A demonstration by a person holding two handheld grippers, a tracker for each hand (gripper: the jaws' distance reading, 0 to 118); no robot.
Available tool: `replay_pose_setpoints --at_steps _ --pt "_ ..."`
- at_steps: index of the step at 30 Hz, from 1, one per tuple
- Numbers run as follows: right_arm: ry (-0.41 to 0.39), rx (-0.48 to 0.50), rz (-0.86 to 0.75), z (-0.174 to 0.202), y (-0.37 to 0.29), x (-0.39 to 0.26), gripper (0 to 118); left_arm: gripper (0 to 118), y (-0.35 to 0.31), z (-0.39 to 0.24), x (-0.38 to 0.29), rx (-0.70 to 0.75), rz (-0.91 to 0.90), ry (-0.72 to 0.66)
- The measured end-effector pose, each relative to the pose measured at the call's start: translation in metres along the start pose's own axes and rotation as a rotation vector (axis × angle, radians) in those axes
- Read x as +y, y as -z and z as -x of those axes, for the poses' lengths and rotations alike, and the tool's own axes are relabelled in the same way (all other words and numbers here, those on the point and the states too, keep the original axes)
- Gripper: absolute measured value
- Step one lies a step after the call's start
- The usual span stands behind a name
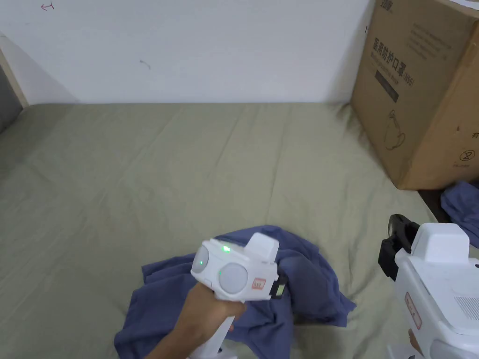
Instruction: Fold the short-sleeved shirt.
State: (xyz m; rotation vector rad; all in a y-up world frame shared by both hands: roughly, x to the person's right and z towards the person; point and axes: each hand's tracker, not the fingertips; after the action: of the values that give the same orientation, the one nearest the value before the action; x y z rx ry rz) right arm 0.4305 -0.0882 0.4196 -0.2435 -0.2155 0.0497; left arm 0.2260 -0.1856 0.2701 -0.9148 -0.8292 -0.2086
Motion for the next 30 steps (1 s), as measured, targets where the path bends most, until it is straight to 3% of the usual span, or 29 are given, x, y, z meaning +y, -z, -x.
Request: replay_pose_setpoints --at_steps 4,7,8,10,12,13,14,22,30 --pt "0.004 0.006 0.022 0.002 0.002 -0.007 0 2 0.04 0.005 -0.03 0.09 0.146 0.027" --pt "0.001 0.011 0.033 0.003 0.001 -0.008 0 5 0.045 0.008 -0.04 0.117 0.139 0.023" --pt "-0.002 0.012 0.034 0.004 0.001 -0.008 0 14 0.039 0.009 -0.039 0.109 0.107 -0.003" --pt "-0.006 0.009 0.031 0.004 0.0 -0.007 0 43 0.022 0.009 -0.035 0.088 0.043 -0.055" --pt "-0.005 0.008 0.027 0.005 0.0 -0.005 0 91 0.005 0.011 -0.033 0.101 -0.009 -0.086" --pt "-0.003 0.008 0.024 0.005 -0.001 -0.003 0 105 -0.004 0.012 -0.031 0.129 -0.037 -0.108" --pt "-0.002 0.009 0.02 0.006 -0.001 -0.001 0 109 -0.016 0.01 -0.029 0.154 -0.068 -0.117" --pt "0.001 0.016 -0.027 0.015 -0.011 0.016 0 109 -0.128 0.021 -0.025 0.306 -0.432 -0.121" --pt "-0.006 0.039 -0.061 0.026 -0.017 0.028 0 108 -0.188 0.047 -0.044 0.554 -0.634 -0.118"
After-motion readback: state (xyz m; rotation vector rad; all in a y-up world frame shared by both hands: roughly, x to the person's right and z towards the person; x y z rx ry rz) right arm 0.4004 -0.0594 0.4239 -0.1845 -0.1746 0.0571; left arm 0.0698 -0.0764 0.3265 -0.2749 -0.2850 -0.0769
